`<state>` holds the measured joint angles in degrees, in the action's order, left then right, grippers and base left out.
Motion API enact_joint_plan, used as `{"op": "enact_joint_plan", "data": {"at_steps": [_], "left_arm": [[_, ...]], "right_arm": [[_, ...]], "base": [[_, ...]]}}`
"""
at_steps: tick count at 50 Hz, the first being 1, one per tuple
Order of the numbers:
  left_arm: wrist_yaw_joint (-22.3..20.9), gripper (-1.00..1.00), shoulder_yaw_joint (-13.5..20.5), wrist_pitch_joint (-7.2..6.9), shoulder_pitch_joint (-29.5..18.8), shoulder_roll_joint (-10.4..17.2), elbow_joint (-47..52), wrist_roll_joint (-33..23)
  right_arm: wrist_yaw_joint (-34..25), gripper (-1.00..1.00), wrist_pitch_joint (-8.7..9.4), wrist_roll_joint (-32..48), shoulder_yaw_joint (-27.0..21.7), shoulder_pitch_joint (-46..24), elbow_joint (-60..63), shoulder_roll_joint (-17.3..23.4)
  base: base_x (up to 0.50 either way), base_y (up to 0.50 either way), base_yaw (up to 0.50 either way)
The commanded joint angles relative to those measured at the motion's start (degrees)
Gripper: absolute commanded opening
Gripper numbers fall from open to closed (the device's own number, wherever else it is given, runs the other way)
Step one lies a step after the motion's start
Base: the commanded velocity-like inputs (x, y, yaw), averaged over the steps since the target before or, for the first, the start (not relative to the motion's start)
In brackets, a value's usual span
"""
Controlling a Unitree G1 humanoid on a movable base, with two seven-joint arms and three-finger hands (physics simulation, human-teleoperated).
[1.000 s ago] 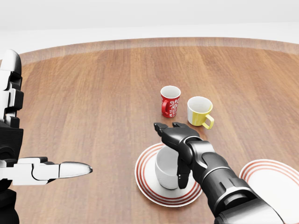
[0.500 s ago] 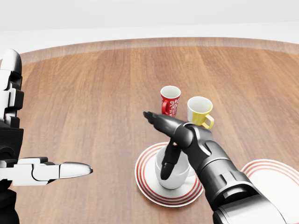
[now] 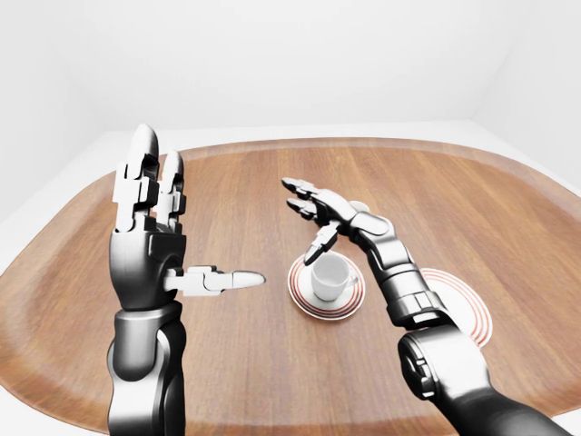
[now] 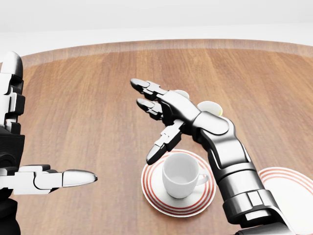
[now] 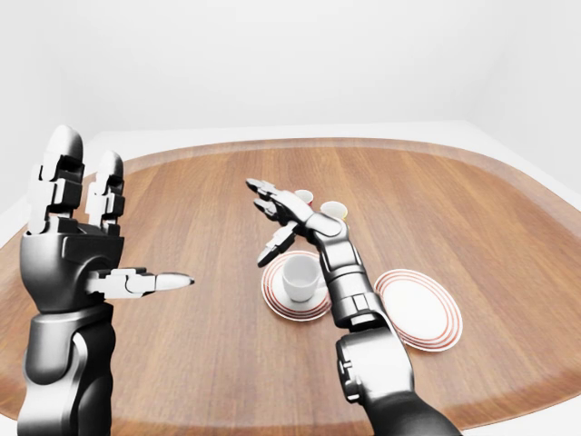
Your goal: Put the white mug on the left plate.
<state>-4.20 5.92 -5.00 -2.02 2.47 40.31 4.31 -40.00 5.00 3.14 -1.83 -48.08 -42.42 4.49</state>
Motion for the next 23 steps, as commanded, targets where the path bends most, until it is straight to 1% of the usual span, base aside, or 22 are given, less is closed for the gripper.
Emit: {"op": "enact_joint_plan", "data": {"at_steps": [1,3,4,7,8,11,12,14,15,18,20,23], "left_arm": [[0.02,0.95,0.10,0.00,-0.16,0.06,0.05,0.01],[-0.03,0.95,0.13,0.00,-0.05,0.05,-0.11,0.02],[0.02,0.95,0.11,0.00,-0.13,0.05,0.09,0.03],[0.03,0.95,0.49,0.00,-0.33,0.15,0.12,0.27],[0.06,0.95,0.31,0.00,-0.15,0.12,0.25,0.14],[0.04,0.95,0.13,0.00,-0.04,0.07,0.46,0.07],[0.07,0.95,0.04,0.00,-0.01,0.03,0.34,-0.02],[0.05,0.95,-0.06,0.00,0.07,0.00,0.41,-0.09],[0.02,0.95,0.01,0.00,0.04,0.01,0.56,-0.02],[0.00,0.95,0.32,0.00,-0.20,0.11,0.56,0.15],[0.07,0.95,0.44,0.00,-0.36,0.14,0.53,0.27],[0.15,0.95,0.21,0.00,-0.29,0.10,0.61,0.15]], "right_arm": [[0.00,1.00,0.00,-8.38,-1.25,3.47,2.26,2.21],[0.00,1.00,0.00,-9.84,-2.02,5.23,4.35,2.42],[0.00,1.00,0.00,-12.72,-4.00,5.90,5.72,2.31],[3.02,1.00,0.00,-17.74,-5.27,6.25,3.87,3.09],[4.50,1.00,0.00,-20.36,-6.38,6.82,3.76,3.20],[6.68,1.00,0.00,-26.73,-7.03,8.39,6.81,3.71],[8.67,1.00,0.00,-30.77,-8.64,8.67,7.80,3.61],[11.92,1.00,0.00,-34.72,-9.17,8.75,6.97,3.89],[11.03,1.00,0.00,-36.76,-9.01,9.51,7.25,4.11],[11.93,1.00,0.00,-42.50,-9.14,12.06,10.93,4.35],[12.52,1.00,0.00,-44.56,-8.69,13.77,12.58,4.66],[13.91,1.00,0.00,-47.44,-8.71,14.31,14.63,4.92]], "base": [[0.00,0.00,0.00],[0.00,0.00,0.00],[0.00,0.00,0.00],[0.00,0.00,0.00],[0.00,0.00,0.00],[0.00,0.00,0.00],[0.00,0.00,0.00],[0.00,0.00,0.00],[0.00,0.00,0.00],[0.00,0.00,0.00],[0.00,0.00,0.00],[0.00,0.00,0.00]]}}
